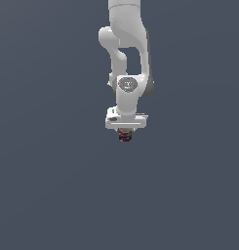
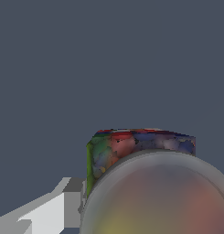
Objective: Pick up the object and move it to a goal position.
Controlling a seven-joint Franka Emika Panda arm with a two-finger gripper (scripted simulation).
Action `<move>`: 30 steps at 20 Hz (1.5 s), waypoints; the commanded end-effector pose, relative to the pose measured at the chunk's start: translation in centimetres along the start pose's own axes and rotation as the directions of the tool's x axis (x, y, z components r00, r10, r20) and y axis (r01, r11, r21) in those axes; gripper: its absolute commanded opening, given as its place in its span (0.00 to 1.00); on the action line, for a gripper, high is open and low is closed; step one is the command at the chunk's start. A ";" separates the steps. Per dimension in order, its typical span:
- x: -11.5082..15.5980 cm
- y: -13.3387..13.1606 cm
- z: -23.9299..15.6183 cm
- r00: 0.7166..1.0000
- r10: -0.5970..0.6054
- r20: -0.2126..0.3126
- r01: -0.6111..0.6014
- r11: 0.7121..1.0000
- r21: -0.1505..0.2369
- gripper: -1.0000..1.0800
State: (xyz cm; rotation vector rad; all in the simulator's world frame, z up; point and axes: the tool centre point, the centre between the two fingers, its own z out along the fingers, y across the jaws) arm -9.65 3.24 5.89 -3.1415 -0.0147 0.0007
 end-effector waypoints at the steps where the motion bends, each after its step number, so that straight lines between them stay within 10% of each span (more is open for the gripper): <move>1: 0.0 0.0 -0.1 1.000 0.000 0.000 0.000 1.000 0.000 0.00; 30: 2.4 2.7 -21.7 1.000 0.000 0.000 0.000 1.000 0.000 0.00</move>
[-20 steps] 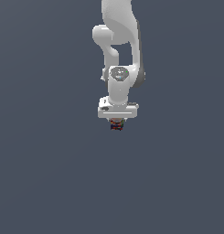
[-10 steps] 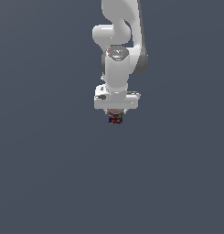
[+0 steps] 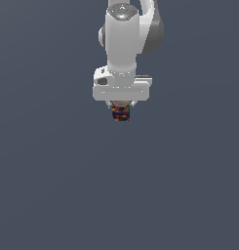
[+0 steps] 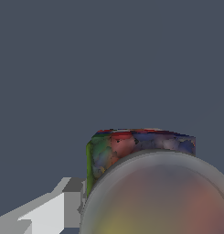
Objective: Pick up the object and move it to a goal position.
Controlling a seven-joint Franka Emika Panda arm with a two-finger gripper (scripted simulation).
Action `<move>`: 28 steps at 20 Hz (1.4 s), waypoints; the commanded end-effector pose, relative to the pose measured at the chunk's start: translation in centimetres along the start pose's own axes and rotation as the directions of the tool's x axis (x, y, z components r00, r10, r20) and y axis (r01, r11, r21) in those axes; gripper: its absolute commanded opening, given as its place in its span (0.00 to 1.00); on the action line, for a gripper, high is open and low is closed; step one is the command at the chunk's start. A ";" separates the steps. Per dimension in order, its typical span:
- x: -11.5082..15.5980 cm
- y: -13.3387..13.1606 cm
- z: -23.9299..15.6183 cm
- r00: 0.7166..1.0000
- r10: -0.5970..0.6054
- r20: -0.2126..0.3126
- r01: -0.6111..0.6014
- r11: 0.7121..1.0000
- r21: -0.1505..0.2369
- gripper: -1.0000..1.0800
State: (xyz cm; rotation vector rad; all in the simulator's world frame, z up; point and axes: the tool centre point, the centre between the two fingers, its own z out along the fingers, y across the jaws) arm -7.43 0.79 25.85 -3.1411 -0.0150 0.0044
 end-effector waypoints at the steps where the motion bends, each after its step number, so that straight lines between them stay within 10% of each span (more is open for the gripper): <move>1: 0.3 0.3 -2.7 1.000 0.000 -0.003 0.000 1.000 0.000 0.00; 28: 3.7 3.0 -24.3 1.000 0.000 -0.003 0.000 1.000 -0.001 0.00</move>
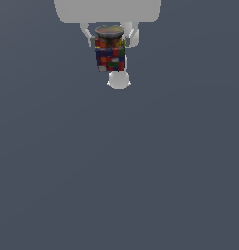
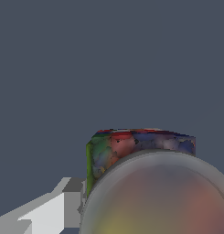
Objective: Pick up the object and move it to a goal position.
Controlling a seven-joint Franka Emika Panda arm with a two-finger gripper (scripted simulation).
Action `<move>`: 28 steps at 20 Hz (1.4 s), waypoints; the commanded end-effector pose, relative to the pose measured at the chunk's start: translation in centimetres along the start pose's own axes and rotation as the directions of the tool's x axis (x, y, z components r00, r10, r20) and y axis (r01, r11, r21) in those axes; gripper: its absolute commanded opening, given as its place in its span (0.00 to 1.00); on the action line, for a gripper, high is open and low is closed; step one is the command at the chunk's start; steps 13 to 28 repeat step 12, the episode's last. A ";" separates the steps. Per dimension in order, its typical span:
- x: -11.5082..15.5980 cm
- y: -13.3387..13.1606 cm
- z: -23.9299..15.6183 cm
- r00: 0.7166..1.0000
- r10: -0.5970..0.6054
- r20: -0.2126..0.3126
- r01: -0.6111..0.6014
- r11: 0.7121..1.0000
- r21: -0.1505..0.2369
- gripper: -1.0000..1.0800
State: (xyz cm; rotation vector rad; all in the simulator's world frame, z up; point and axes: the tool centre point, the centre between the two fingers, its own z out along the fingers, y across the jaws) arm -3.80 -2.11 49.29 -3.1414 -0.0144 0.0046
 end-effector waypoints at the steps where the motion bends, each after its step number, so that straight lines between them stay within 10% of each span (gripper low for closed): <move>1: 0.2 0.1 -1.1 1.000 0.000 -0.003 0.000 1.000 0.000 0.00; 28: 0.6 0.3 -2.7 1.000 0.000 -0.003 0.000 1.000 0.000 0.00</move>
